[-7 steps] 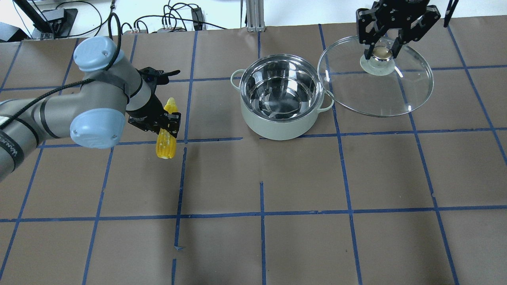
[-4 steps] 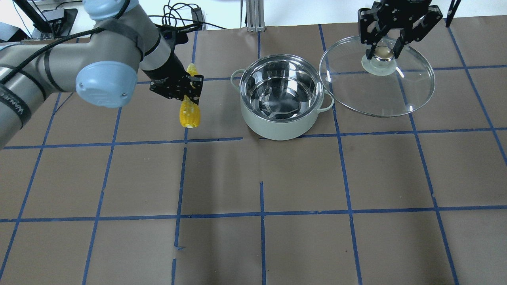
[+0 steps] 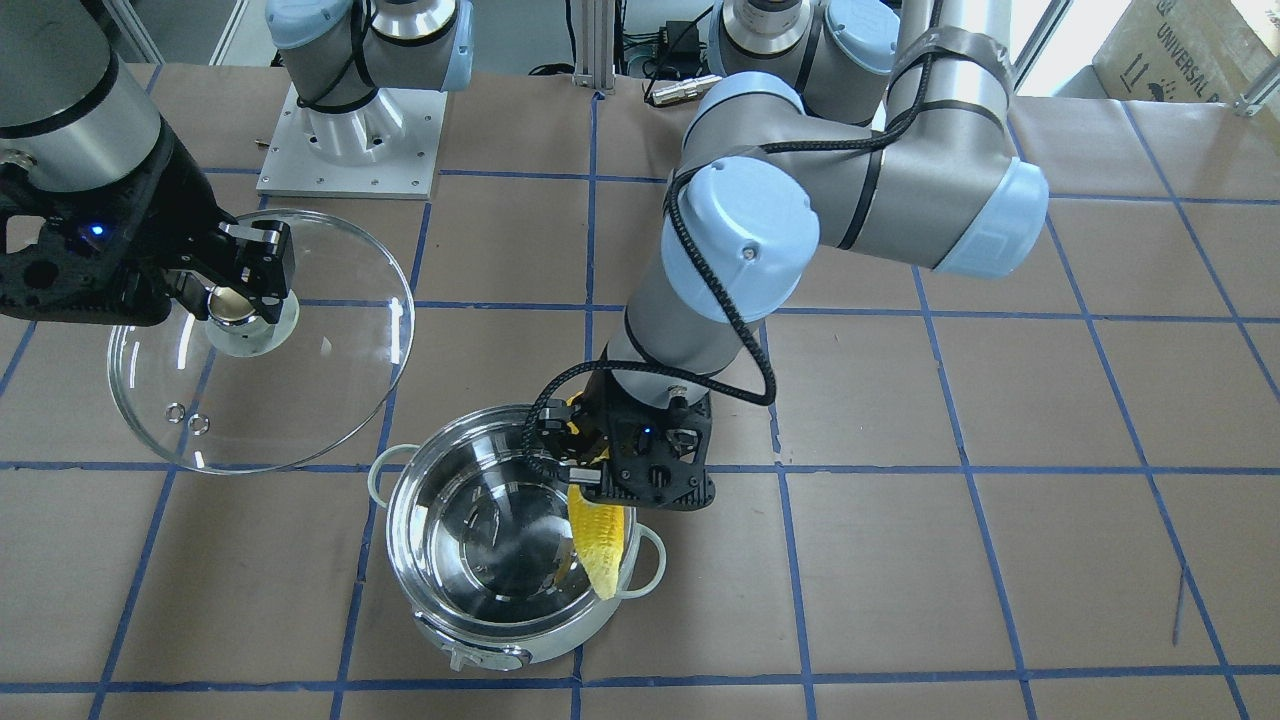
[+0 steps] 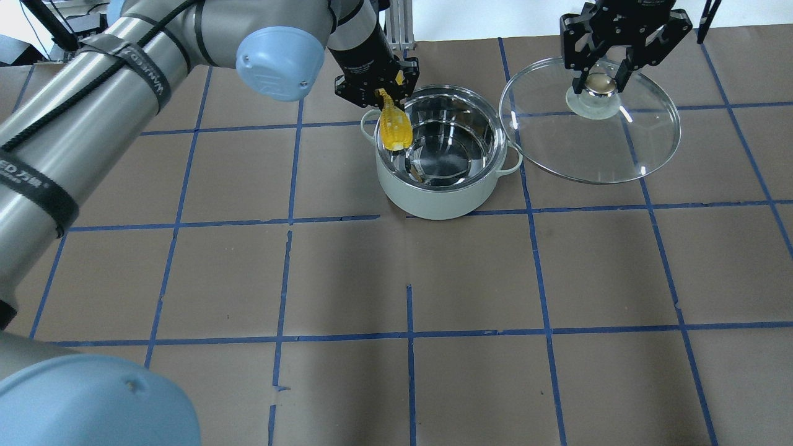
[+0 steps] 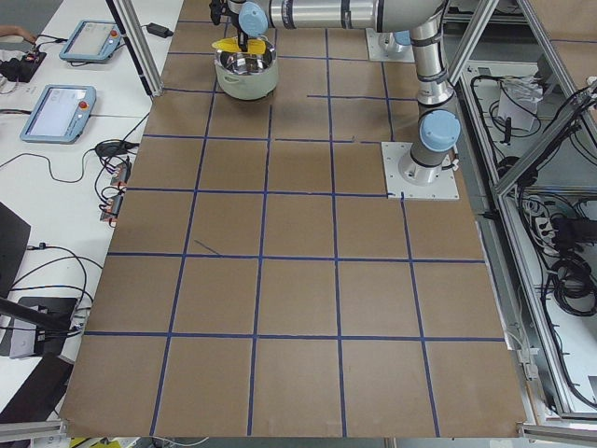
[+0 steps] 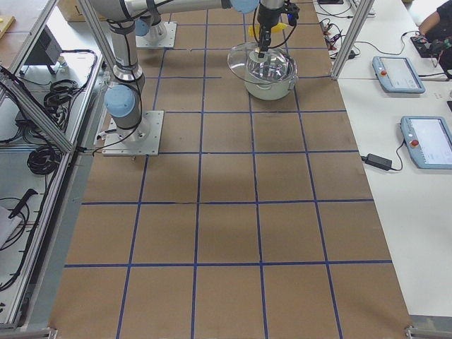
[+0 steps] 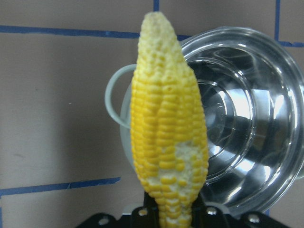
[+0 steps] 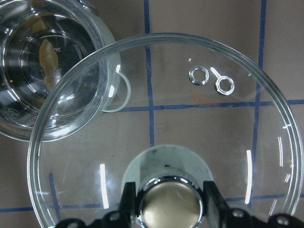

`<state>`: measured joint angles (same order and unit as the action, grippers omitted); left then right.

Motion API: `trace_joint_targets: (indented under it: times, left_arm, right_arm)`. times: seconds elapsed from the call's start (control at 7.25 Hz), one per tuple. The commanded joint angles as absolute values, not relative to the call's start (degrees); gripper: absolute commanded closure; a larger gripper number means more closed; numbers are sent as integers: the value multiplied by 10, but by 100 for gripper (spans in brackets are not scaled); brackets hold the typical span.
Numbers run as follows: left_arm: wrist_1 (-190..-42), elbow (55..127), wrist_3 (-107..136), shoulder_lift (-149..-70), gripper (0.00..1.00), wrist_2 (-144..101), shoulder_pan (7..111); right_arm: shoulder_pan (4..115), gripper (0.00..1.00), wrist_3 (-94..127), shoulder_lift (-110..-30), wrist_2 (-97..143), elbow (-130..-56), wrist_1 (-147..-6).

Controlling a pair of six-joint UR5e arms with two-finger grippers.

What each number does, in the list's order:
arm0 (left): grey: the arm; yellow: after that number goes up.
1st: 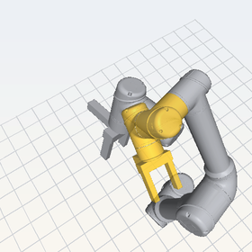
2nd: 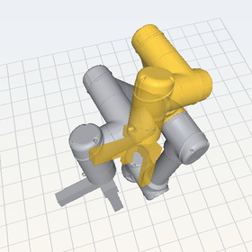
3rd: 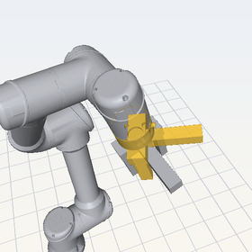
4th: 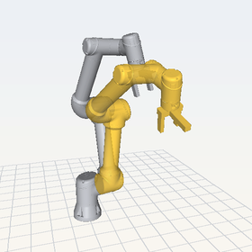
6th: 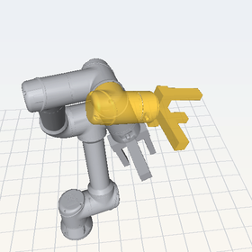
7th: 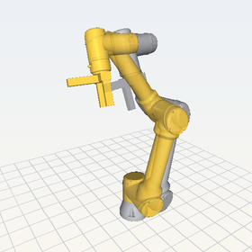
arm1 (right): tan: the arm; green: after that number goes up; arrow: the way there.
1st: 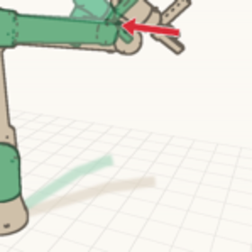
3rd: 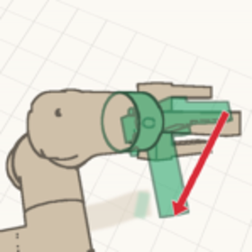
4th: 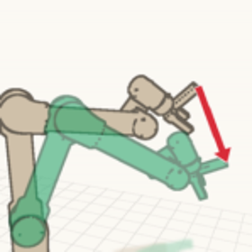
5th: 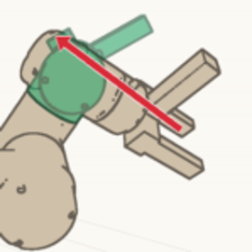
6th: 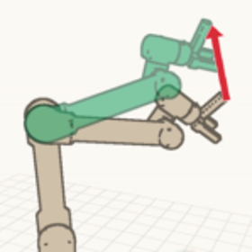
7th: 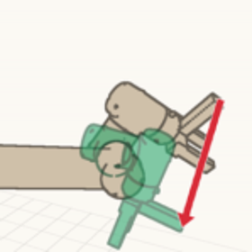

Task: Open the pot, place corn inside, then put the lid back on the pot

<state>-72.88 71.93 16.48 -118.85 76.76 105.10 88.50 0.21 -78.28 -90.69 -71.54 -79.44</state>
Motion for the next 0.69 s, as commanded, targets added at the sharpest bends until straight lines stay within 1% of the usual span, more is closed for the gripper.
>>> trace_joint_targets:
  times: [0.0, 0.55]
  left_arm:
    - [-723, 700, 183, -1230, 76, 767, 1068]
    - [-686, 702, 182, -1259, 76, 797, 1080]
  right_arm:
    - [885, 68, 2, -783, -908, -715, -795]
    - [885, 67, 1, -784, -908, -715, -794]
